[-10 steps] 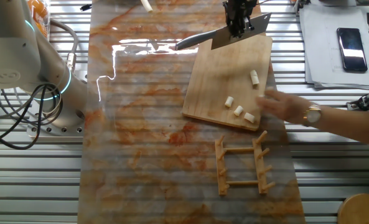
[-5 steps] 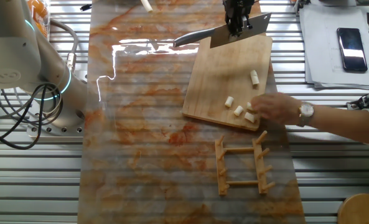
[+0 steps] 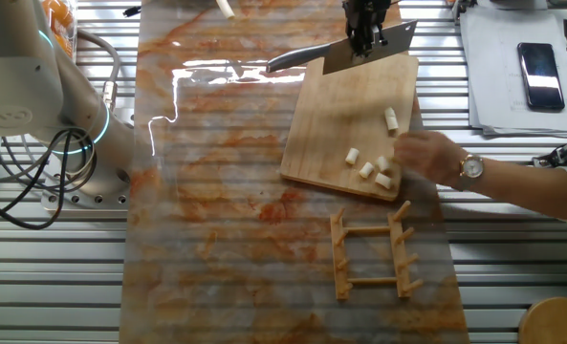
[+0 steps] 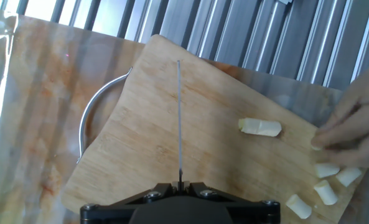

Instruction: Chop the scallions

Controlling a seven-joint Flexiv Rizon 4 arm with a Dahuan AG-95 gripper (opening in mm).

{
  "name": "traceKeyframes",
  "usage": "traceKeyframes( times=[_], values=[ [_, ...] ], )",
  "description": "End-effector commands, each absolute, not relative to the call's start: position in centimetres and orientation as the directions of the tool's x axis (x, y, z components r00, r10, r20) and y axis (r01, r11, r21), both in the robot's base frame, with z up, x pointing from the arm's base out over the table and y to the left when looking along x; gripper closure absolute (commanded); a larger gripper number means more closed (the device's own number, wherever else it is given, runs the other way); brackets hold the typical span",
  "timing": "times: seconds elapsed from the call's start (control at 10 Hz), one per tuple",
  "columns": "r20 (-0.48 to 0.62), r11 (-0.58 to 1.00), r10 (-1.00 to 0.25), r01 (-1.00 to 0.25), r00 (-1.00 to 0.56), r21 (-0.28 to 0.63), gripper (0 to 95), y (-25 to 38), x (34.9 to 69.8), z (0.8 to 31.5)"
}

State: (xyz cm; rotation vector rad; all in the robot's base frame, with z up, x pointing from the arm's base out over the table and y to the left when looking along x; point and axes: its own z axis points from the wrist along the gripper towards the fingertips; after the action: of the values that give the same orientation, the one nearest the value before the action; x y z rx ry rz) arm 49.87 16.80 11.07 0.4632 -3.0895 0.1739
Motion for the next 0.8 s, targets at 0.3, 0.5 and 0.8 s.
traceKeyframes(
  times=[0.3, 0.5, 0.8],
  values=[
    [0.033, 0.948, -0.295, -0.297, -0.955, -0.11, 95.0, 16.79, 49.76, 11.11],
    [0.033, 0.948, -0.297, -0.299, -0.954, -0.11, 95.0, 16.81, 49.72, 11.14],
    [0.02, 0.95, -0.291, -0.292, -0.956, -0.114, 95.0, 16.9, 49.5, 11.32]
  ],
)
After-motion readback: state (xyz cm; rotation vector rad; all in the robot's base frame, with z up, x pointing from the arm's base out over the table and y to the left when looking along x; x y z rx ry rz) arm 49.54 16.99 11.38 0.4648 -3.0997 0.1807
